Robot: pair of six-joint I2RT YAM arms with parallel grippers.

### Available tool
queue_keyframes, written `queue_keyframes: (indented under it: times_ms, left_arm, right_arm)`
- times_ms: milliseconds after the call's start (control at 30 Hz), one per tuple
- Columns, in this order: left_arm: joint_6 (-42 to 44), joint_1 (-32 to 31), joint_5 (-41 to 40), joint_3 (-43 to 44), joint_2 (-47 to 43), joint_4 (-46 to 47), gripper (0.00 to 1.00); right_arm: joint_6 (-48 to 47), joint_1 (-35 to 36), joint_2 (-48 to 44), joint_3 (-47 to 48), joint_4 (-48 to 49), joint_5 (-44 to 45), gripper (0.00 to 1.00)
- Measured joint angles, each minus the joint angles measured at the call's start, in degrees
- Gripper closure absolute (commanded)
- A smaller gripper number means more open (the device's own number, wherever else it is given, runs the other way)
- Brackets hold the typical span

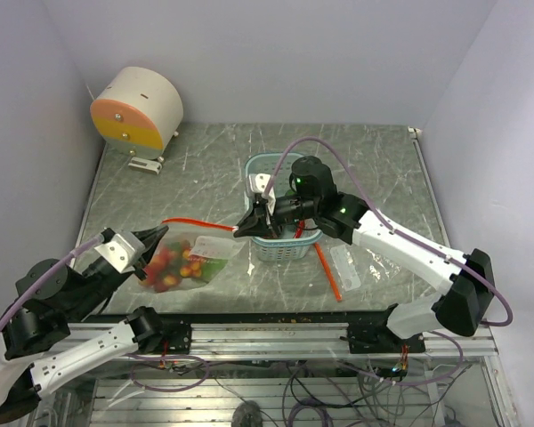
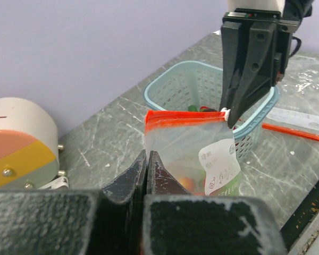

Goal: Place the food in the zip-top bag and seal the zipper
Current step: Zip the zipper food storage bag.

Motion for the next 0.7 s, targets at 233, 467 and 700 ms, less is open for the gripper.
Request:
queue_keyframes:
  times_ms: [233,467,700]
  left_arm:
    - [0.2,0.0,-4.9,0.0,-0.6,0.0,0.93]
    - [0.2,0.0,-8.7,0.0,0.0,0.1,0.93]
    - [0.1,0.0,-10.3,-0.4,0.0,1.6,0.93]
  right_arm:
    - [0.0,-2.3,-0.1,-1.6,0.4,1.9,1.0]
    - [0.2,-4.6,0.0,-3.6,0.5,4.6,1.0]
    - [5.0,-5.0,0.0,-3.6,2.5,8.7,0.14]
